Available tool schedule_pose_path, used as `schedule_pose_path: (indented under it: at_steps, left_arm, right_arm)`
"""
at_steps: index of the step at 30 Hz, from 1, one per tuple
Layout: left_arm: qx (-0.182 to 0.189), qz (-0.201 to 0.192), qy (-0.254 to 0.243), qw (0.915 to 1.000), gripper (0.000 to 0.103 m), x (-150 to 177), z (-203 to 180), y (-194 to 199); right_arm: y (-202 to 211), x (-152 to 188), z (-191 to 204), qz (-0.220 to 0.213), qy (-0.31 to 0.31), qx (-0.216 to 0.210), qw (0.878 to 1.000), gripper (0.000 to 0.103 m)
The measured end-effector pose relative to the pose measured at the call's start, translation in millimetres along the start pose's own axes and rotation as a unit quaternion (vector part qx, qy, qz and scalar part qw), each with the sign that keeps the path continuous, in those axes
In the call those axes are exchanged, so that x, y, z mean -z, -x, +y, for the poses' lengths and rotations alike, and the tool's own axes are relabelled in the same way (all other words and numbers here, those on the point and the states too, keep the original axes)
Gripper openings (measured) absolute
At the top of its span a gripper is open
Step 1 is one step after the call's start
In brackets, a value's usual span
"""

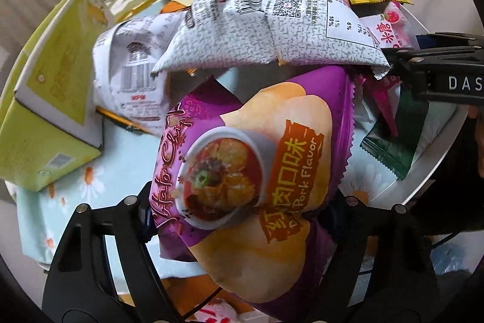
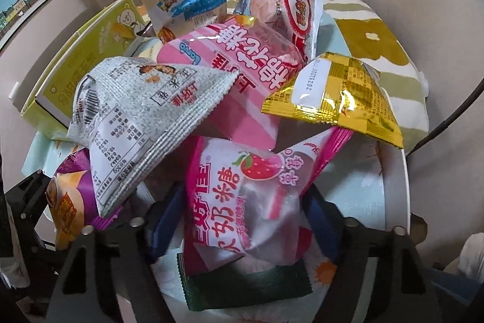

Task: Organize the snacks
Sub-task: 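Carry the purple bag with the left tool while the right tool carries the pink bag to the box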

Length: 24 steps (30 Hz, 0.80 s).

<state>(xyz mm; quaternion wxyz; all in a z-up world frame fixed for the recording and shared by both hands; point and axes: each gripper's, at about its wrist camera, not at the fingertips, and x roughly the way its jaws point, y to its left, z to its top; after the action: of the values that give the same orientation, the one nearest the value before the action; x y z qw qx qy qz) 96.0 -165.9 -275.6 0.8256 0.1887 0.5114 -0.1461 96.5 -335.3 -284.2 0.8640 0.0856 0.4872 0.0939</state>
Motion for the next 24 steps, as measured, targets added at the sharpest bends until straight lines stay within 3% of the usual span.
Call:
schedule_pose_path:
  at_steps: [3,6,17,24]
  left_arm:
    - [-0.003,-0.002,0.010,0.9999,0.077,7,4,11]
    - [-0.007,-0.004,0.018,0.9998,0.077,9,9,18]
    - [-0.023,-0.017,0.065,0.9975,0.077,17,27,60]
    - [-0.048,-0.055,0.105,0.9919,0.077,9,43,109]
  right_arm:
    - [6,1,-1,-0.005,-0.001,0.000,1.000,0.053]
    - [13,1,-3,-0.007,-0.003,0.007,1.000,0.048]
    - [51,6,8,-0.022,-0.005,0.006,1.000,0.047]
    - [88,-12,27,-0.041,0.023,-0.012,0.999,0.047]
